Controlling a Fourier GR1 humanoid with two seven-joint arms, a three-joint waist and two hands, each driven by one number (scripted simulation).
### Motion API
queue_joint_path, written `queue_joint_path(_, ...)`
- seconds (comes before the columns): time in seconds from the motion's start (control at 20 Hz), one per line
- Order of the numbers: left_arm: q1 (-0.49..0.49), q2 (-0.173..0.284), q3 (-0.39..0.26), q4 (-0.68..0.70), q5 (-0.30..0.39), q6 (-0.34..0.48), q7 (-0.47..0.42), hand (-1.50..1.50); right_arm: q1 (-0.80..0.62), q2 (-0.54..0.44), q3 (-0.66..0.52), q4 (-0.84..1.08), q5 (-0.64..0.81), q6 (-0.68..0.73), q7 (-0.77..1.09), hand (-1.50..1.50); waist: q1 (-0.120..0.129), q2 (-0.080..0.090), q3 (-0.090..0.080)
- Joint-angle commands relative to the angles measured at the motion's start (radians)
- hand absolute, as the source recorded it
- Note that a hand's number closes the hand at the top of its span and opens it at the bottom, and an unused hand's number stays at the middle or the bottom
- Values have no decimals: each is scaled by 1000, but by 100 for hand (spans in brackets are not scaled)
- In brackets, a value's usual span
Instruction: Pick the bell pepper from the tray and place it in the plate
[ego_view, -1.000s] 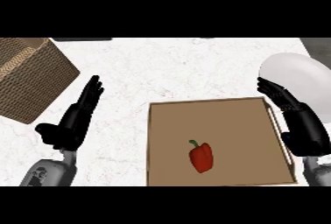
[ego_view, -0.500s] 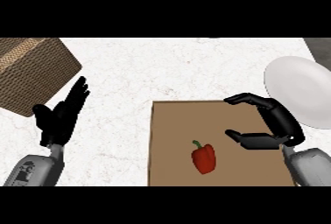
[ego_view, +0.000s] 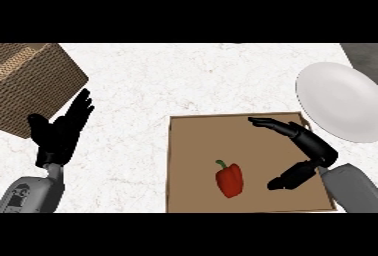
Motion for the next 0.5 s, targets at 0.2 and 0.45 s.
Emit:
queue_joint_path(0.2, 31, -5, 46, 17, -18, -44, -27, 0, -50, 3, -4, -88, 140, 48, 137, -150, -11, -3, -1)
queue_joint_path(0.45, -11, -39, 32, 16, -51, -5, 28, 0, 21, -5, 61, -242, 222, 76, 283, -150, -17, -5, -1)
